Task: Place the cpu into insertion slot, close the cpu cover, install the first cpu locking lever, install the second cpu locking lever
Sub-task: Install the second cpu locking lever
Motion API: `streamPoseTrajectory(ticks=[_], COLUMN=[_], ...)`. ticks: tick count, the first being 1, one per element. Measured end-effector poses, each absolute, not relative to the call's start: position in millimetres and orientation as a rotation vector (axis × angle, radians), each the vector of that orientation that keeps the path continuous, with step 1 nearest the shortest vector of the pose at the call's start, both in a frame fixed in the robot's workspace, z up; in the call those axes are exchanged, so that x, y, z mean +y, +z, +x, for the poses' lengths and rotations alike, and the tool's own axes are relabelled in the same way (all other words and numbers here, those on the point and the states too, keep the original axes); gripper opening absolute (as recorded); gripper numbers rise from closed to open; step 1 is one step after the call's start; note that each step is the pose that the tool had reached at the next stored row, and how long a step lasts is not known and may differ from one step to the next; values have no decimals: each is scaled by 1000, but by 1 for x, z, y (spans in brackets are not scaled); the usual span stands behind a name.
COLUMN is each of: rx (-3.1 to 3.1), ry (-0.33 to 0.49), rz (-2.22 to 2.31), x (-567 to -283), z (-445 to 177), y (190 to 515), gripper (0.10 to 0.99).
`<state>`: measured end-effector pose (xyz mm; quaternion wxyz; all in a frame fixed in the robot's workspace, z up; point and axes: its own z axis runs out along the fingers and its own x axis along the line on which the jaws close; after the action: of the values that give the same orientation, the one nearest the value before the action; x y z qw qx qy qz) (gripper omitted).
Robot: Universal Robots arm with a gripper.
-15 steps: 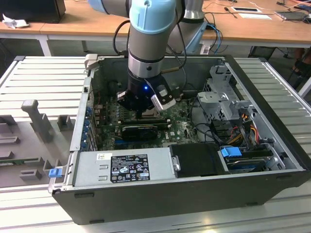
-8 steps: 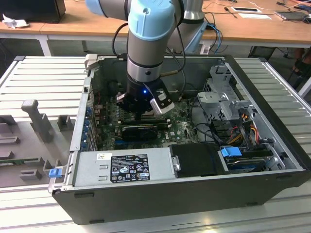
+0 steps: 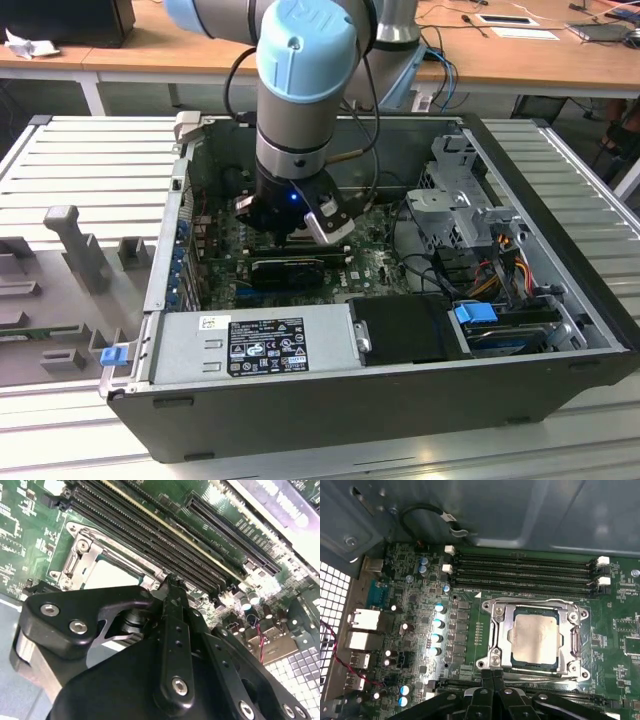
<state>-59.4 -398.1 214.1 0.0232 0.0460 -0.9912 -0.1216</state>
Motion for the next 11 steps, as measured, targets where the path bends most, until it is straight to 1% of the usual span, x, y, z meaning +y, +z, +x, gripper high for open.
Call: streamPoseTrajectory(ticks=[2, 6, 11], rx=[-3068, -3059, -3058], ry=[-391, -469, -479], rz=[144, 146, 146], x=[-400, -411, -413], z=[-60, -60, -61], y=[214, 213, 208], gripper=[106, 106, 106])
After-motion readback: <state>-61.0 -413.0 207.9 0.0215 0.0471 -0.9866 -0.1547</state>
